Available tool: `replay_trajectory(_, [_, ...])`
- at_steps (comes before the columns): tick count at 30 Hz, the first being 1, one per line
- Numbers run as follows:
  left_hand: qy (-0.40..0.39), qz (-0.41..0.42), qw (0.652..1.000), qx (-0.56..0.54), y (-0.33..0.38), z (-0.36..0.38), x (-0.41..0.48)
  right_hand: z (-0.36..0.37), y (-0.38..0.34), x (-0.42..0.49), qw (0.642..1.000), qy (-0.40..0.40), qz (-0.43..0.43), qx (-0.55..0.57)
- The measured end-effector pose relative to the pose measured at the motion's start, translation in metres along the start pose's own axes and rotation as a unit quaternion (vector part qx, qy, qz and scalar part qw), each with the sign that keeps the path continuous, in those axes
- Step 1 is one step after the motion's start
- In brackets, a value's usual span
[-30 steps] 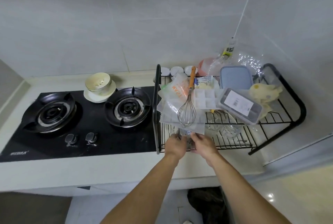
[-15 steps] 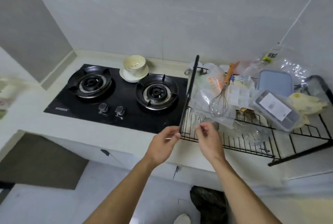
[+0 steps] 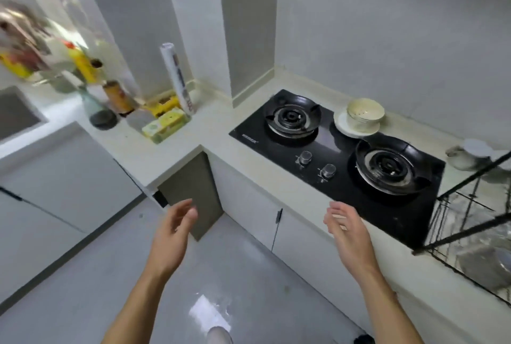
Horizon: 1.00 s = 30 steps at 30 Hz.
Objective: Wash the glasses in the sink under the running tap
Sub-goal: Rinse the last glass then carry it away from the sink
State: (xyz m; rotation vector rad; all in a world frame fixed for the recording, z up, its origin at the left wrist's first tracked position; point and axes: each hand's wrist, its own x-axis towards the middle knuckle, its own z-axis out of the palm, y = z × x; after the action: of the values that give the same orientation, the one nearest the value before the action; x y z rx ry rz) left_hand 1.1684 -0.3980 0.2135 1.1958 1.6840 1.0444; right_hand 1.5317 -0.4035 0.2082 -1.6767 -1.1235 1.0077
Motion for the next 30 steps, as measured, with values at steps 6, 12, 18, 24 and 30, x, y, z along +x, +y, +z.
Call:
replay_trajectory(6, [0.107,-0.031,0.993,-0.038,-0.039,-0.121,0.003,0.12,-0.042,0.016,0.994,-0.094,-0.047,-0.025])
replay_trajectory(12, [0.196,-0.065,0.975,-0.084,-0.06,-0.202,-0.011,0.22,-0.086,0.02,0.977,-0.195,-0.077,-0.041])
replay_trajectory(18, [0.272,-0.097,0.95,-0.118,-0.089,-0.252,-0.016,0.309,-0.122,0.021,0.948,-0.288,-0.114,-0.074])
replay_trajectory(24, [0.357,-0.134,0.915,-0.134,-0.106,-0.287,-0.026,0.402,-0.149,0.029,0.917,-0.374,-0.121,-0.063])
replay_trajectory(30, [0.441,-0.151,0.874,-0.136,-0.107,-0.322,-0.016,0.501,-0.183,0.048,0.868,-0.464,-0.166,-0.065])
